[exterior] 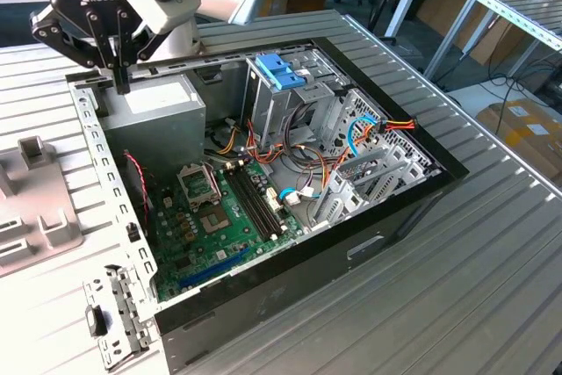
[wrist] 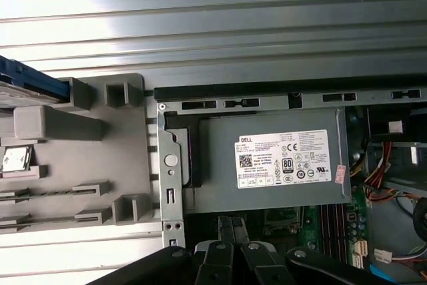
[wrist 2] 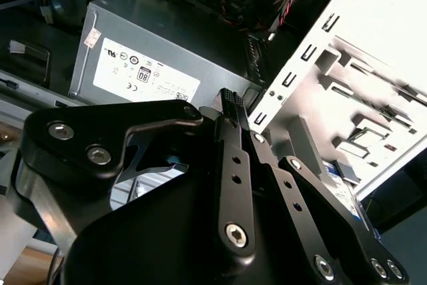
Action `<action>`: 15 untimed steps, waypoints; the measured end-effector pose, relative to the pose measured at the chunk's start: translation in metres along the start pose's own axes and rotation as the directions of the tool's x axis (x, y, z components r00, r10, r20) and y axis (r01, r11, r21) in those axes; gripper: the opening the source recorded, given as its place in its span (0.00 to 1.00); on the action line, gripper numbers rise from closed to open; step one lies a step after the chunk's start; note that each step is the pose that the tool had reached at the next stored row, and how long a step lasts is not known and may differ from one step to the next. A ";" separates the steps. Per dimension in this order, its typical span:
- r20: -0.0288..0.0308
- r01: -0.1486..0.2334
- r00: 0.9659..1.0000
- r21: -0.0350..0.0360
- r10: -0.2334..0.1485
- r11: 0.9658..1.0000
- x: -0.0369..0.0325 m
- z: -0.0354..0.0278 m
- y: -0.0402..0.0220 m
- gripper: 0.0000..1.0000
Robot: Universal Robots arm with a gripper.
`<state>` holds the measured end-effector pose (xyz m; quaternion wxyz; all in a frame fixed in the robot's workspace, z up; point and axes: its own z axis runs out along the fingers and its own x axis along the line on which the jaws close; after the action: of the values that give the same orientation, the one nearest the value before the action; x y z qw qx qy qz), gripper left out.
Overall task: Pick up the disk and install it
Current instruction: 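Reach for the disk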
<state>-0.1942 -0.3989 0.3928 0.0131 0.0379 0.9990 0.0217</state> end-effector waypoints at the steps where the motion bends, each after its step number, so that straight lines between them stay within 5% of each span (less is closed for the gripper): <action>1: 0.000 0.000 1.000 0.000 0.000 1.000 0.0006 0.0000 -0.0001 0.11; 15: 0.000 0.000 1.000 0.000 0.000 1.000 0.0066 -0.0001 -0.0005 0.11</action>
<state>-0.2008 -0.3989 0.3927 0.0131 0.0378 0.9990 0.0217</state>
